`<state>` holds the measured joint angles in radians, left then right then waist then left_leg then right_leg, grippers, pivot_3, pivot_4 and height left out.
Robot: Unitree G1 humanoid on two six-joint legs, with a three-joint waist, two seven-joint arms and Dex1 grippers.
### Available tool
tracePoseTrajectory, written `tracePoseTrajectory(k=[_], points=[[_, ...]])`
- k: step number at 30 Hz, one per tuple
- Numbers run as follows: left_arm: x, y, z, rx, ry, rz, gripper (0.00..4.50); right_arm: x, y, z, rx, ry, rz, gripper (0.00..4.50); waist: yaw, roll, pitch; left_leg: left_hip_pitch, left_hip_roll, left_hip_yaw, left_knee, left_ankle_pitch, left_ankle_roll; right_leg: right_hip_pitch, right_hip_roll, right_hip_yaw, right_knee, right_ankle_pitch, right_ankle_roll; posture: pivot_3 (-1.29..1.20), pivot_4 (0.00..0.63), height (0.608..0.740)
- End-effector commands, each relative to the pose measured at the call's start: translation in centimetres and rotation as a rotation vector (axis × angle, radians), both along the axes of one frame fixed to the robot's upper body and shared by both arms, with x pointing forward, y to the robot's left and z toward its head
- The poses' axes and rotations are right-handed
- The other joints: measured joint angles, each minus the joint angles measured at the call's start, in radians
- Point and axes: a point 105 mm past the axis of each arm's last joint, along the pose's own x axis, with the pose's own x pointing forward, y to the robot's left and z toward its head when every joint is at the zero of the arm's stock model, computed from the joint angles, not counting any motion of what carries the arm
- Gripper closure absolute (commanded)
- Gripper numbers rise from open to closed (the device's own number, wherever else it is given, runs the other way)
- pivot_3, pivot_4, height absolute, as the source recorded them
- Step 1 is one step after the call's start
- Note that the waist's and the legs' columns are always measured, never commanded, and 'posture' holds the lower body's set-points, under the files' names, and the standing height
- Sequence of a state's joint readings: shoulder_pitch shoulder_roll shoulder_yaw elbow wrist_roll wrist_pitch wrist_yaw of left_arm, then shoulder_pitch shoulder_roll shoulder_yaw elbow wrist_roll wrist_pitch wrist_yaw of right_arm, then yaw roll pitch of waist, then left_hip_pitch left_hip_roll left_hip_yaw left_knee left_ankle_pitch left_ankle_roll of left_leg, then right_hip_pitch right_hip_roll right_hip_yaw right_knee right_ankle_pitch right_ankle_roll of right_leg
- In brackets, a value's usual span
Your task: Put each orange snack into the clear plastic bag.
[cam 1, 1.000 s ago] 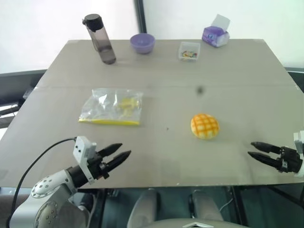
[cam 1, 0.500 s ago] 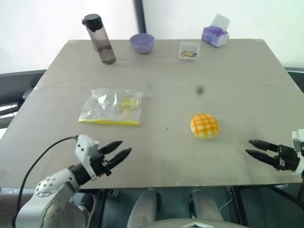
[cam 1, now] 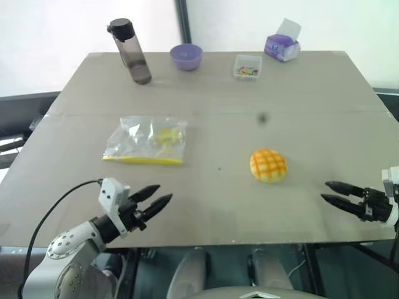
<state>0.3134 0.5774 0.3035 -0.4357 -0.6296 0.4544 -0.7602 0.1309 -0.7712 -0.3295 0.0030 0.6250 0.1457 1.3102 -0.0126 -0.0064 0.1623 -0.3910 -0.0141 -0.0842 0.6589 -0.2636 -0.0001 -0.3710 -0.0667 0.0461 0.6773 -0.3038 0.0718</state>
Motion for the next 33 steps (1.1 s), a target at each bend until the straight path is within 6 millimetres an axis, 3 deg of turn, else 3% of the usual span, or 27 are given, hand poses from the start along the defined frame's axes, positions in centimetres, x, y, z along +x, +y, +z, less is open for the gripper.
tracePoseTrajectory(k=[1, 8, 14, 19, 23, 27, 29, 33], points=[[1.2, 1.6, 0.6, -0.012, -0.021, 0.061, 1.76, -0.6, 4.0, 3.9, 0.073, -0.158, 0.151, 2.5, -0.001, 0.0, 0.0, 0.0, 0.0, 0.0, 0.0, 0.0, 0.0, 0.0, 0.0, 0.0, 0.0, 0.0, 0.0, 0.0, 0.15, 0.74], [3.3, 4.1, 3.2, -0.089, -0.088, 0.104, 1.76, -0.6, 6.0, 6.5, 0.162, -0.204, 0.198, 2.5, 0.005, -0.003, 0.001, -0.001, 0.0, -0.002, 0.0, 0.0, 0.0, 0.0, 0.0, -0.002, -0.001, 0.0, 0.0, 0.0, 0.15, 0.74], [7.0, 9.8, 5.1, -0.014, -0.108, 0.355, 1.76, -0.2, 5.8, 5.9, 0.115, -0.207, 0.19, 2.5, 0.001, -0.003, 0.002, -0.001, -0.001, -0.003, 0.0, 0.0, 0.0, -0.001, 0.0, -0.003, 0.0, 0.0, 0.0, 0.0, 0.15, 0.74], [8.9, 12.6, 7.2, -0.024, -0.128, 0.441, 1.76, 0.0, 5.7, 5.7, 0.118, -0.209, 0.177, 2.5, -0.001, -0.005, 0.003, -0.002, -0.001, -0.002, 0.0, 0.0, 0.0, -0.001, 0.0, -0.003, 0.0, 0.0, 0.0, 0.0, 0.15, 0.74], [9.8, 16.2, 6.5, 0.096, -0.061, 0.52, 1.76, 0.3, 5.4, 5.6, 0.127, -0.21, 0.147, 2.5, -0.007, -0.005, 0.003, -0.002, -0.002, -0.002, 0.0, 0.0, 0.0, -0.004, 0.002, -0.002, 0.001, 0.0, 0.0, 0.0, 0.15, 0.74], [11.1, 19.7, 4.5, 0.142, 0.025, 0.662, 1.76, 0.5, 5.0, 5.4, 0.117, -0.216, 0.133, 2.5, 0.0, -0.005, 0.003, -0.003, -0.002, -0.001, -0.001, 0.0, 0.0, -0.005, 0.002, -0.001, 0.001, 0.0, 0.0, 0.0, 0.15, 0.74], [11.8, 19.6, 3.4, 0.194, 0.041, 0.644, 1.76, 0.6, 5.0, 5.3, 0.121, -0.219, 0.125, 2.5, 0.0, -0.006, 0.003, -0.003, -0.005, -0.002, -0.001, 0.0, 0.0, -0.006, 0.002, -0.002, 0.001, 0.0, 0.0, 0.0, 0.15, 0.74], [13.3, 17.8, 2.2, 0.131, 0.05, 0.583, 1.76, 0.7, 5.3, 5.5, 0.138, -0.227, 0.123, 2.5, 0.002, -0.006, 0.003, -0.007, -0.006, -0.003, 0.0, 0.0, 0.0, -0.007, 0.001, -0.003, 0.001, 0.0, 0.0, 0.0, 0.15, 0.74]])
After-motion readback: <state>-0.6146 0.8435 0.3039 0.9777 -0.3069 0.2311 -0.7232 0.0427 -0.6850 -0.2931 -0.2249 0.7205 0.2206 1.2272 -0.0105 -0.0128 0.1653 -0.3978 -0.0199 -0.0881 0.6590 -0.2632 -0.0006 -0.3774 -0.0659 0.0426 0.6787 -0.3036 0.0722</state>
